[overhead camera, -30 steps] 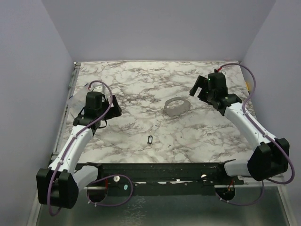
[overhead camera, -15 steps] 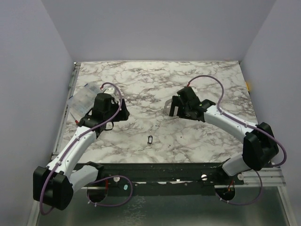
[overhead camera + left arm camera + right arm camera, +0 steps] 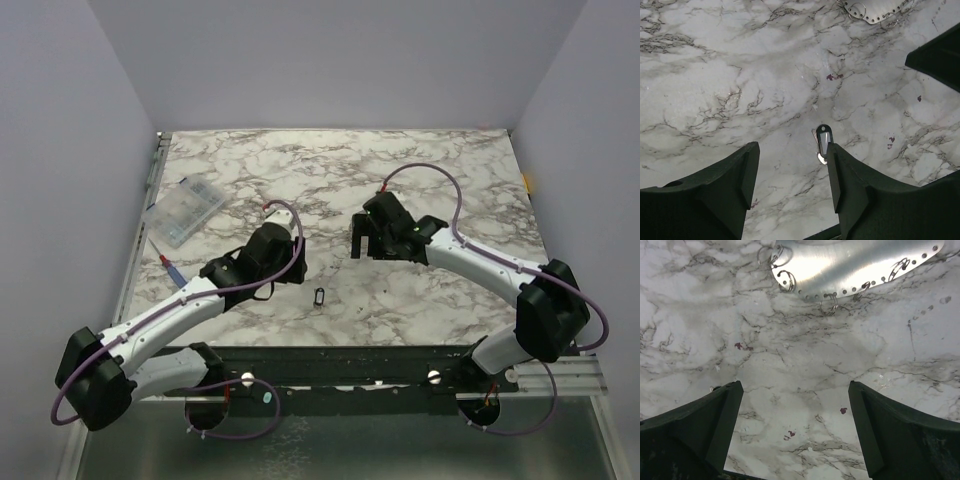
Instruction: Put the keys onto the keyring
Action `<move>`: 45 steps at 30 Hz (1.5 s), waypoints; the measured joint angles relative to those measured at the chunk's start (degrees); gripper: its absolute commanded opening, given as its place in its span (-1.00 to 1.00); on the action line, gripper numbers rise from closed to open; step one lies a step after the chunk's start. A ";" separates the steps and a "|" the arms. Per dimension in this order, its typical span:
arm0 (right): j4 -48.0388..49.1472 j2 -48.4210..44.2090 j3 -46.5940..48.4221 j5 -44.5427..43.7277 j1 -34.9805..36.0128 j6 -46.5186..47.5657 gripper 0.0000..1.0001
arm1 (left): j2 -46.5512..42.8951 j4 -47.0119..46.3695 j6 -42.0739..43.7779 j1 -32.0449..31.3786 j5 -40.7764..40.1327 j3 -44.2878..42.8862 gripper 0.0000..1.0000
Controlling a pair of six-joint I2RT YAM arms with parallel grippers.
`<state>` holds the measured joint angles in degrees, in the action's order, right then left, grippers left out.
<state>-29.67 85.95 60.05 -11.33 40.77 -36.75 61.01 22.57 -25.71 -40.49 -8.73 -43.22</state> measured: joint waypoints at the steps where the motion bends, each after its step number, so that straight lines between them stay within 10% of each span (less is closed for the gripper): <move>1: -0.57 0.00 0.74 -1.11 0.00 0.20 1.00 | 0.09 0.37 -0.90 -1.73 -1.42 0.20 0.20; 10: -0.59 -0.24 2.23 -4.39 -4.61 2.80 0.88 | 7.76 1.29 -6.84 -12.11 -10.19 -0.94 0.13; 45: -3.67 30.82 28.37 3.02 -8.37 -7.65 -0.04 | 6.14 4.13 10.80 -12.11 -24.20 -4.81 0.08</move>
<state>-33.34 116.77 88.42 -8.32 32.40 -44.40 67.16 26.70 -14.92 -52.60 -32.93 -48.03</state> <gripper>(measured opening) 0.491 0.547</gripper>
